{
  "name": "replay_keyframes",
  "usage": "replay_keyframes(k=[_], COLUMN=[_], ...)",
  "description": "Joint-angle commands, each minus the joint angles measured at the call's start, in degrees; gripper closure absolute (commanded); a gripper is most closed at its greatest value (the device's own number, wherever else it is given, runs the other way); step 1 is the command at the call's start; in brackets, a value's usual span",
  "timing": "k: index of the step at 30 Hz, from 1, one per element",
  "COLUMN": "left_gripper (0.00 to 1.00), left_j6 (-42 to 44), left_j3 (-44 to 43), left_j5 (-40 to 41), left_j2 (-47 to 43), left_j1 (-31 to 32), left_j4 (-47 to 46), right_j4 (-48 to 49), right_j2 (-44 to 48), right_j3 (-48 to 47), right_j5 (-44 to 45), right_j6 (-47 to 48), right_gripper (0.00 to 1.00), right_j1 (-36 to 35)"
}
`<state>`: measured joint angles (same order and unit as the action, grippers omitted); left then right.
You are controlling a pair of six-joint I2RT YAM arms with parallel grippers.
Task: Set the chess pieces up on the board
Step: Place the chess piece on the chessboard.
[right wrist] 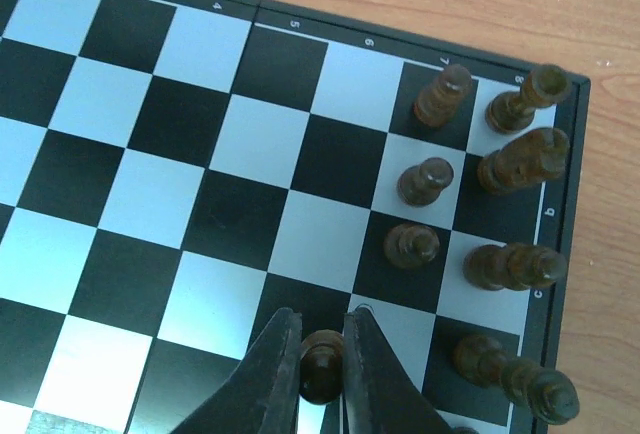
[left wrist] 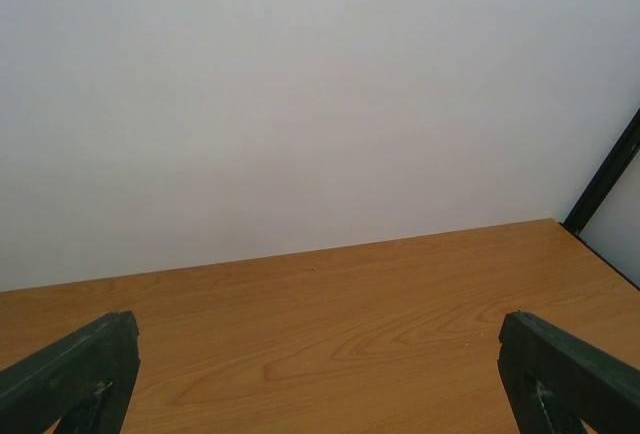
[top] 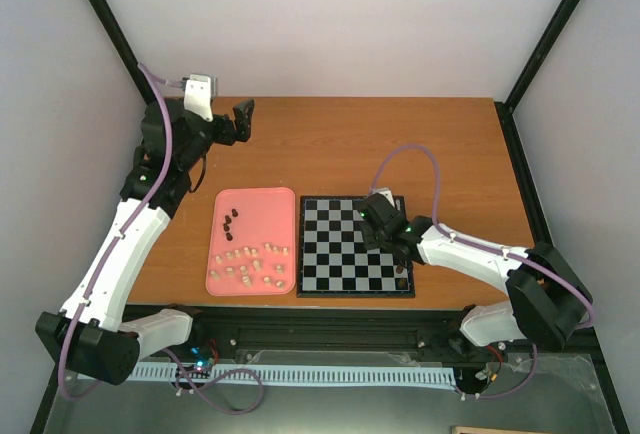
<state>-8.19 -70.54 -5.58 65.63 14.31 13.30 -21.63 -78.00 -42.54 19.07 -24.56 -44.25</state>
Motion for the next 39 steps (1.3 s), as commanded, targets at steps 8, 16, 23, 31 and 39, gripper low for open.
replay_keyframes(k=[8, 16, 23, 31, 39], left_gripper=[0.0, 0.0, 0.0, 0.0, 0.0], left_j6=[-0.1, -0.2, -0.2, -0.2, 0.0], left_j3=[-0.5, -0.6, -0.7, -0.7, -0.8], left_j5=[-0.2, -0.4, -0.5, -0.4, -0.3], left_j2=[0.6, 1.0, 1.3, 1.4, 1.3], left_j1=[0.2, 0.2, 0.2, 0.2, 0.2], left_j4=[-1.5, -1.5, -1.5, -1.6, -1.4], right_j4=[1.5, 1.4, 1.4, 2.9, 4.0], right_j2=[1.2, 0.9, 1.3, -0.7, -1.7], right_j3=[1.8, 3.4, 4.5, 4.7, 4.7], right_j5=[0.5, -0.3, -0.3, -1.4, -1.8], right_j6=[-3.8, -5.2, -5.7, -5.3, -4.8], right_gripper=[0.96, 0.96, 0.96, 0.96, 0.96], right_j1=[2.0, 2.5, 3.5, 4.2, 5.3])
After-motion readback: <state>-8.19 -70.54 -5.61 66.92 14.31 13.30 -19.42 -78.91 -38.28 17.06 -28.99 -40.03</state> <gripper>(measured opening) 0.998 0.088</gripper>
